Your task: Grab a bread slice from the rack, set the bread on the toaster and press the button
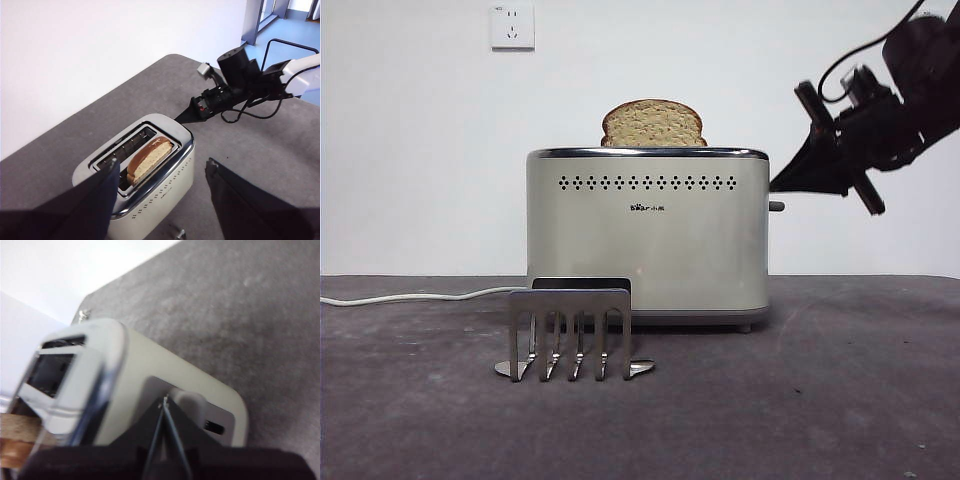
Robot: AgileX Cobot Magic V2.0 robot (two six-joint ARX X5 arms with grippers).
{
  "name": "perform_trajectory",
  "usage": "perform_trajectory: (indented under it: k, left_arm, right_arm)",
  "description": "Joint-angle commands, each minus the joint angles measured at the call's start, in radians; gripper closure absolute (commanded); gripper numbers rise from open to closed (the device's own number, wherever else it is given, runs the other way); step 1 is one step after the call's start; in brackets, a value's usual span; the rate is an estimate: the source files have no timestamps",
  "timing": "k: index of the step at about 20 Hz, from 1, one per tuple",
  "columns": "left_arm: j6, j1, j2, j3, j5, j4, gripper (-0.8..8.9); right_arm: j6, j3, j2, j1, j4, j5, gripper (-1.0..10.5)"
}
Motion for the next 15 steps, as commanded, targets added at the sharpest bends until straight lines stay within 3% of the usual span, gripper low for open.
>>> perform_trajectory:
  k: [1, 8, 15]
  left_arm:
    - [-0.021, -0.002, -0.001, -0.008, 0.024, 0.003, 5.17]
    - [-0.024, -0.002, -0.001, -0.008, 0.027, 0.003, 5.17]
    - [-0.025, -0.002, -0.001, -0.008, 0.027, -0.011, 5.18]
  right_arm:
    - [-0.01, 0.0, 0.031, 0.003, 0.005, 0.002, 9.6]
    - [-0.056, 0.0, 0.079, 0.003, -0.028, 0.006, 9.6]
    - [-0.151, 0.0, 0.158, 0.002, -0.124, 0.059, 9.6]
